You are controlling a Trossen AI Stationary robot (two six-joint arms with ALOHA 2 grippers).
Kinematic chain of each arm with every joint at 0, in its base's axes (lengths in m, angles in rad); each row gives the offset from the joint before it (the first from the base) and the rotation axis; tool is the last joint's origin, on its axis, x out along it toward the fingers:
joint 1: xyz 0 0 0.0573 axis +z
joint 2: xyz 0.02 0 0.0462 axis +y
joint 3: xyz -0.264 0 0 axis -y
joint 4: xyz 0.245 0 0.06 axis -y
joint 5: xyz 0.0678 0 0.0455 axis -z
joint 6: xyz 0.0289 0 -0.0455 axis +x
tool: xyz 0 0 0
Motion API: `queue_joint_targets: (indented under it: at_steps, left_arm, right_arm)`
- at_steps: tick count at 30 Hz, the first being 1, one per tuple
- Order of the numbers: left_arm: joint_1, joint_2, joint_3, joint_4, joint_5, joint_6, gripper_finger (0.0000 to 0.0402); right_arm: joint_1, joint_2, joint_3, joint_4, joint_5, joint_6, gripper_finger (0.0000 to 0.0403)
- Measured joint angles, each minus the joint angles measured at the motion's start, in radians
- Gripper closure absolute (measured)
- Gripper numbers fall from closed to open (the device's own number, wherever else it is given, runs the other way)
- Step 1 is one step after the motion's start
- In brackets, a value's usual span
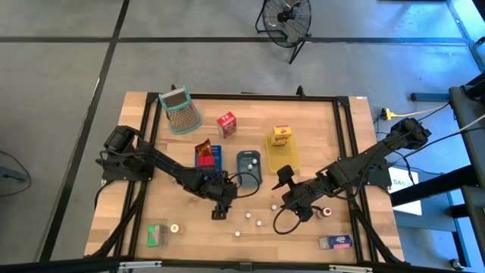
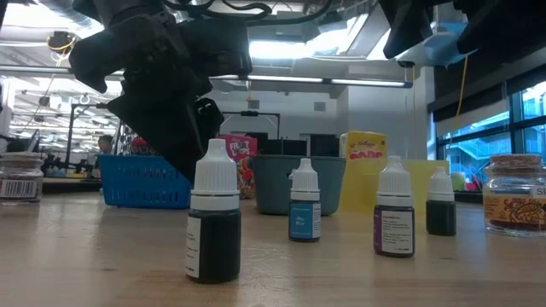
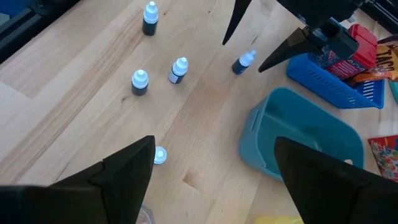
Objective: Pick & Place Kitchen Items
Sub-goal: Put the small food coloring bottle into the gray bin
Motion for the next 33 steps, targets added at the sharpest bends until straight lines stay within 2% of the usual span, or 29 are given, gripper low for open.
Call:
queue_joint_targets:
  at_steps: [33]
  left_arm:
    - [0.0, 0.0, 0.0, -0.016, 0.0, -0.009, 0.0103]
  right_arm:
    - [-0.008, 0.0, 0.0, 0.0, -0.001, 0.0, 0.0071]
